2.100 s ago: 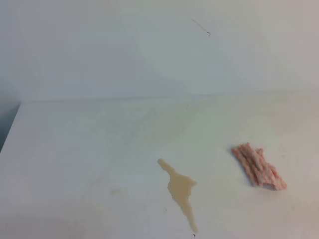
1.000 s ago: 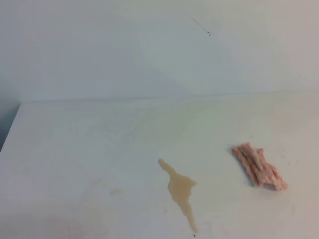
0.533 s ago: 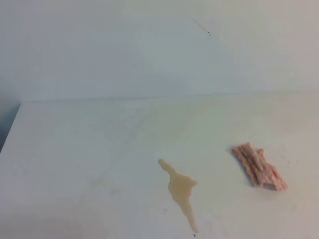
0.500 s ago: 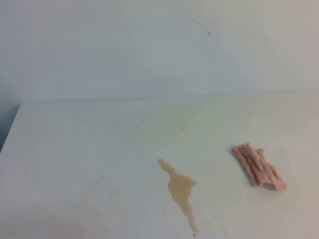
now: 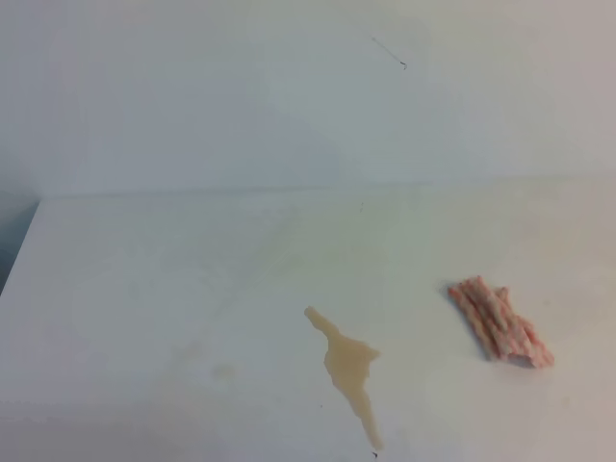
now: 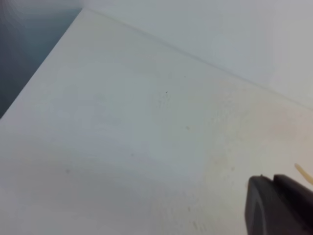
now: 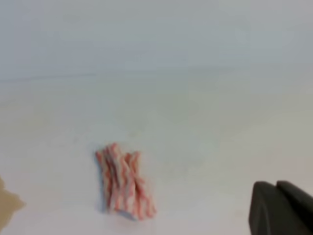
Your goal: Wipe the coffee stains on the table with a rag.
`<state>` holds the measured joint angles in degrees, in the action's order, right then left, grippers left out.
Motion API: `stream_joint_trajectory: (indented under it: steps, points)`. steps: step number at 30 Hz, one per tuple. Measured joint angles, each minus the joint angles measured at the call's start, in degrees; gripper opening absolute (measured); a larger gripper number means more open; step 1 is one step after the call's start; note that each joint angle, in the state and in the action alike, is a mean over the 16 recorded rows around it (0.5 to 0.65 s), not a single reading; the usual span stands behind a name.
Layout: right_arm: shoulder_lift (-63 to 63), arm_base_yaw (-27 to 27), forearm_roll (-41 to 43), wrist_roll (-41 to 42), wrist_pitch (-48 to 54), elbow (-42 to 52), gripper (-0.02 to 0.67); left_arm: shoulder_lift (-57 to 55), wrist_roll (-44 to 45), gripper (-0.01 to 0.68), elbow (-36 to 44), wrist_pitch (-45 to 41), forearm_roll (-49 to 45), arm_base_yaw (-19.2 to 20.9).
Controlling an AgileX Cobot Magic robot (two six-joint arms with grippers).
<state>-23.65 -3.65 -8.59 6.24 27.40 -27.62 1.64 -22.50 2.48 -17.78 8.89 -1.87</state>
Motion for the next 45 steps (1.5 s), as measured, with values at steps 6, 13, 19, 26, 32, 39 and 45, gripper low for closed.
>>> stream_joint_trajectory:
  steps: [6, 13, 19, 26, 32, 39, 45]
  points:
    - [-6.2, 0.7, -4.6, 2.3, 0.1, -5.0, -0.007, 0.0, 0.0, 0.001, 0.0, 0.0, 0.0, 0.0]
    - [-9.1, 0.9, -10.5, 5.3, -3.3, -6.7, -0.008, 0.0, 0.0, 0.001, 0.0, 0.0, 0.0, 0.0]
    - [-15.0, 0.9, -13.7, 9.0, -3.2, -7.5, -0.007, 0.0, 0.0, 0.001, 0.0, 0.0, 0.0, 0.0]
    - [-29.8, 1.0, -16.7, 15.4, 4.5, -13.7, -0.007, 0.0, 0.0, 0.001, 0.0, 0.0, 0.0, 0.0]
    - [-45.9, 2.7, -18.9, 18.8, 14.3, -23.9, -0.008, 0.0, 0.0, 0.001, 0.0, 0.0, 0.0, 0.0]
    - [-62.4, 7.2, -17.5, 18.4, 20.0, -35.8, 0.011, -0.1, 0.0, 0.001, -0.2, -0.1, 0.0, 0.0]
    - [-72.5, 11.5, -14.3, 16.6, 18.4, -41.7, 0.091, -0.1, 0.0, 0.001, -0.2, -0.1, 0.0, 0.0]
